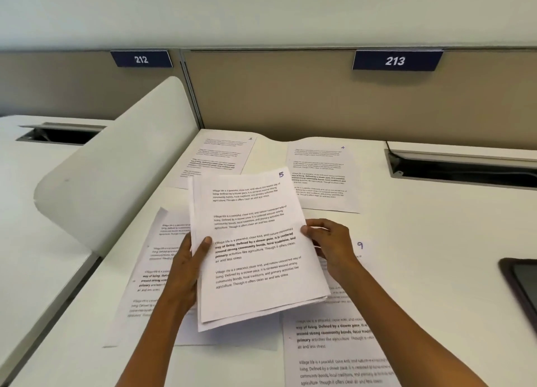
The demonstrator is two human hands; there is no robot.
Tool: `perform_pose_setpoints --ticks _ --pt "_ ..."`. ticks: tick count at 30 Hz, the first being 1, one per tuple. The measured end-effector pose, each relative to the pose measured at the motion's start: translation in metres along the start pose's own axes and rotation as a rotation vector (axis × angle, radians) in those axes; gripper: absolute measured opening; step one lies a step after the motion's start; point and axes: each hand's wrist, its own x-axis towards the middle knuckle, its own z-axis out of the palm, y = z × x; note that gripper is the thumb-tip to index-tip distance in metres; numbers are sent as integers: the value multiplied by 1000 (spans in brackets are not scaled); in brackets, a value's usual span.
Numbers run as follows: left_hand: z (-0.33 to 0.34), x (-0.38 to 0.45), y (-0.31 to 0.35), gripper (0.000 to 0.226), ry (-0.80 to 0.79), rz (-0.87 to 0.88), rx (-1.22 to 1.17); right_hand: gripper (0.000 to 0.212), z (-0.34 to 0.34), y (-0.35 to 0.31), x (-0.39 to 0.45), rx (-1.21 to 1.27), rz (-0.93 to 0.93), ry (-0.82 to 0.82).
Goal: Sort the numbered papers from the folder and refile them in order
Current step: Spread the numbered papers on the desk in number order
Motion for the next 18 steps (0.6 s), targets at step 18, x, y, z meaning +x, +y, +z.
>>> perform_pose_setpoints --ticks 18 --pt "32 47 1 34 128 16 180 12 -139 -89 96 -399 -302 704"
